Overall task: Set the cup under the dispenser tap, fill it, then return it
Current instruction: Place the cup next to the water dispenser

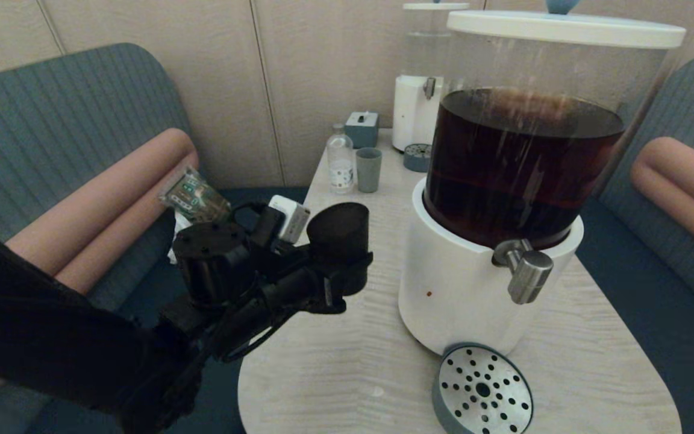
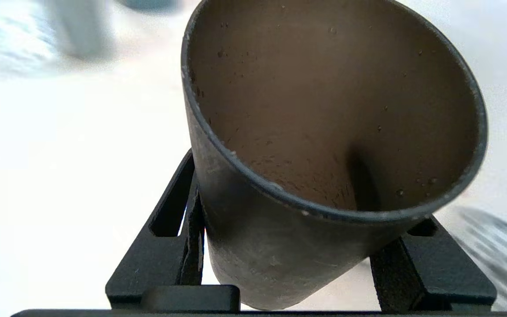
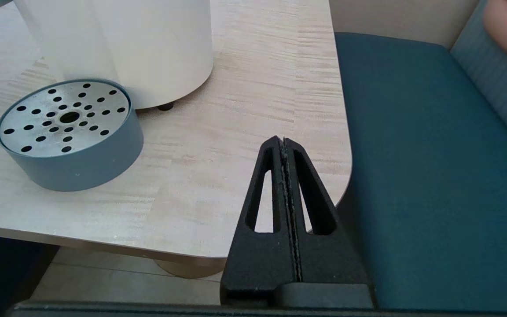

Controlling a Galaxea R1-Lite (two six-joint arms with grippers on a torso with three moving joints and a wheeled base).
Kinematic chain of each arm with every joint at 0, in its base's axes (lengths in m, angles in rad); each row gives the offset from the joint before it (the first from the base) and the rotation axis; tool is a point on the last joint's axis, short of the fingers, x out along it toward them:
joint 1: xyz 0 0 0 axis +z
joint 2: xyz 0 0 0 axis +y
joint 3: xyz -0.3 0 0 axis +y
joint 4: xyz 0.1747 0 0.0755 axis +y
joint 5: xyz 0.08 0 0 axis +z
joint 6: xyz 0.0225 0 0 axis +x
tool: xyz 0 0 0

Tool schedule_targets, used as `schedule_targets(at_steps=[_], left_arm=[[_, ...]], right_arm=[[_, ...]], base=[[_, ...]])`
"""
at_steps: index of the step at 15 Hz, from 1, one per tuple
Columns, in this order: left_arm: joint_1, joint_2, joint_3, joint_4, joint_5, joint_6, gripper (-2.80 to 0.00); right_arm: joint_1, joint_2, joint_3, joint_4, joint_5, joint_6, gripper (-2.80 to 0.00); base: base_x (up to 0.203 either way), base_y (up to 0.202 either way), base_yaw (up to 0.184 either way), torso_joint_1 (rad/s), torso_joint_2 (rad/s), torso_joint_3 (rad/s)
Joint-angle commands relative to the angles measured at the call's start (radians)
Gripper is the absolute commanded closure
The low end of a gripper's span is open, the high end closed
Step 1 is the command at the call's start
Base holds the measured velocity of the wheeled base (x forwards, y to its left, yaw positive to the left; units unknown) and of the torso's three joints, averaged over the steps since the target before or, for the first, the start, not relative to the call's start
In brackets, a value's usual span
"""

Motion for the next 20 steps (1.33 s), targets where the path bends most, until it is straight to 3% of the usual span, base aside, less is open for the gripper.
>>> schedule_targets(at_steps=[1,10,20], left_arm=[[0.053,0.081,-0.068,-0.019,-0.002,-0.001,0.00],[0.137,0.362,-0.276,-0.058,-0.001,-0.007,0.00],[0.145,0.476,-0.328,-0.078,-0.002,-0.014,0.00]], right_arm=[[0.000,-0.007,0.006,-0.001,0.001,0.000,0.00],[0.000,-0.007,0.006,-0.001,0.000,0.000,0.00],[0.000,-0.007,0.006,-0.001,0.001,0.000,0.00]], base=[[0.000,0.000,0.000,0.000,0.00,0.000],[0.000,0.000,0.000,0.000,0.00,0.000],[0.000,0.000,0.000,0.000,0.00,0.000]])
